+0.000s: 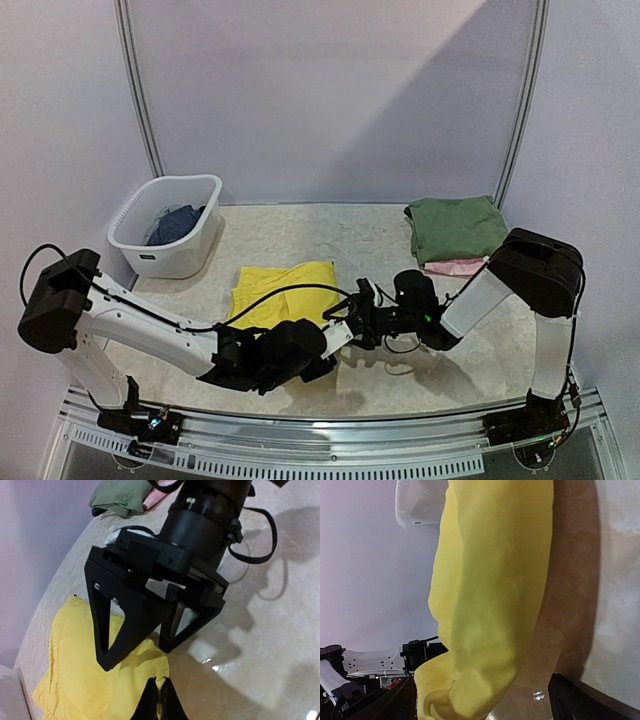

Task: Fold and stack the mixed laundry pile
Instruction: Pick up the square-folded shorts from the center of the board.

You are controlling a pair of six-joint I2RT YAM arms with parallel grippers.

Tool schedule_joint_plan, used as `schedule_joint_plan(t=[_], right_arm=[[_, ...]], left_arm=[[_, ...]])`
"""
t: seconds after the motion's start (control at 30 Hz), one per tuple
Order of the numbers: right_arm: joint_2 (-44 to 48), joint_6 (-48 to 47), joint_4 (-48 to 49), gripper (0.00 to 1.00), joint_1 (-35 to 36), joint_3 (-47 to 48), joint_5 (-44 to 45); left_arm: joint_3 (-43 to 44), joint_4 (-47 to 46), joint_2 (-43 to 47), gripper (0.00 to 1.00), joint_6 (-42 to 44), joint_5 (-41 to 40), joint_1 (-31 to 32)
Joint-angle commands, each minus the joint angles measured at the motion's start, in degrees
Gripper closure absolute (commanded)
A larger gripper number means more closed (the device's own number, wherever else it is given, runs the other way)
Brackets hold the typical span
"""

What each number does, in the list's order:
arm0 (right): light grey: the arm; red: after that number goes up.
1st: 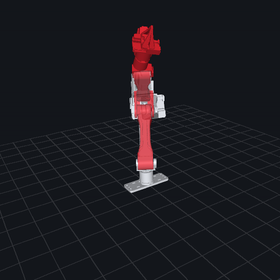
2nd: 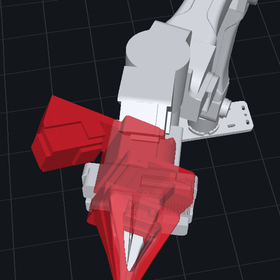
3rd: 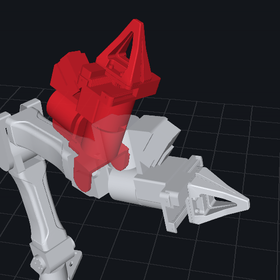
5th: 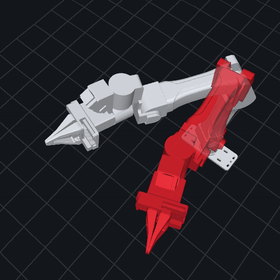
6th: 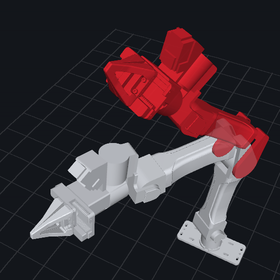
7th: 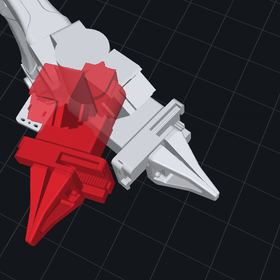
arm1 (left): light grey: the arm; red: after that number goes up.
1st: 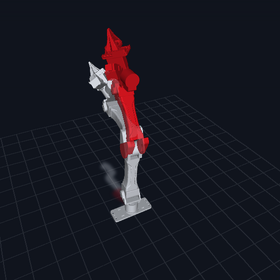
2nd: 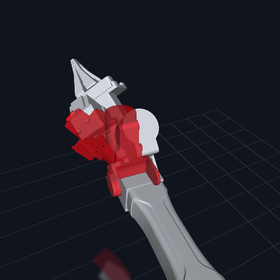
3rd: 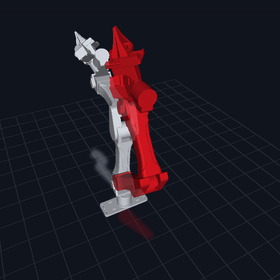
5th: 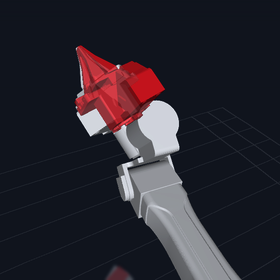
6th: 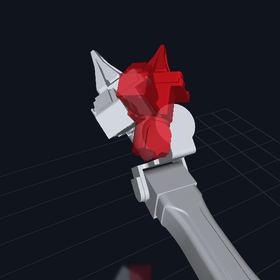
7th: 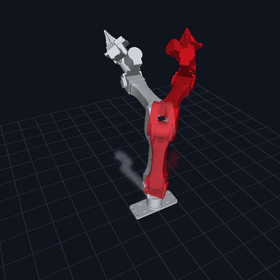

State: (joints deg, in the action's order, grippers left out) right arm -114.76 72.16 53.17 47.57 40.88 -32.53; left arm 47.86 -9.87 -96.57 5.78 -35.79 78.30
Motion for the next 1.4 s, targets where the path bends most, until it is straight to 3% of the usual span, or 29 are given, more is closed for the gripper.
schedule_joint_plan(t=[0.0, 0.13, 0.53, 1.03, 1.37], right_arm=[[-2.7, 2.6, 3.7, 0.08, 0.3, 2.2, -2.7], [-4.4, 2.5, 3.3, 0.09, 0.3, 4.3, -3.9], [-7.3, 2.5, 3.1, 0.30, 0.4, 7.0, -4.7], [-8.0, 1.8, 1.3, 0.41, 0.4, 8.4, -5.1], [-7.9, 1.7, 1.1, 0.64, 0.4, 8.7, -5.3]], left_arm=[[-1.3, -1.1, 3.3, 1.00, -0.3, 0.8, 1.3], [-1.6, -1.0, 4.4, 1.00, -0.1, 1.3, 2.1], [-1.0, -0.5, 4.2, 1.00, -0.4, 1.6, 3.6], [-0.7, 0.1, 3.8, 1.00, -0.8, 2.5, 5.1], [-1.1, 0.6, 3.5, 1.00, -0.9, 4.2, 5.9]])
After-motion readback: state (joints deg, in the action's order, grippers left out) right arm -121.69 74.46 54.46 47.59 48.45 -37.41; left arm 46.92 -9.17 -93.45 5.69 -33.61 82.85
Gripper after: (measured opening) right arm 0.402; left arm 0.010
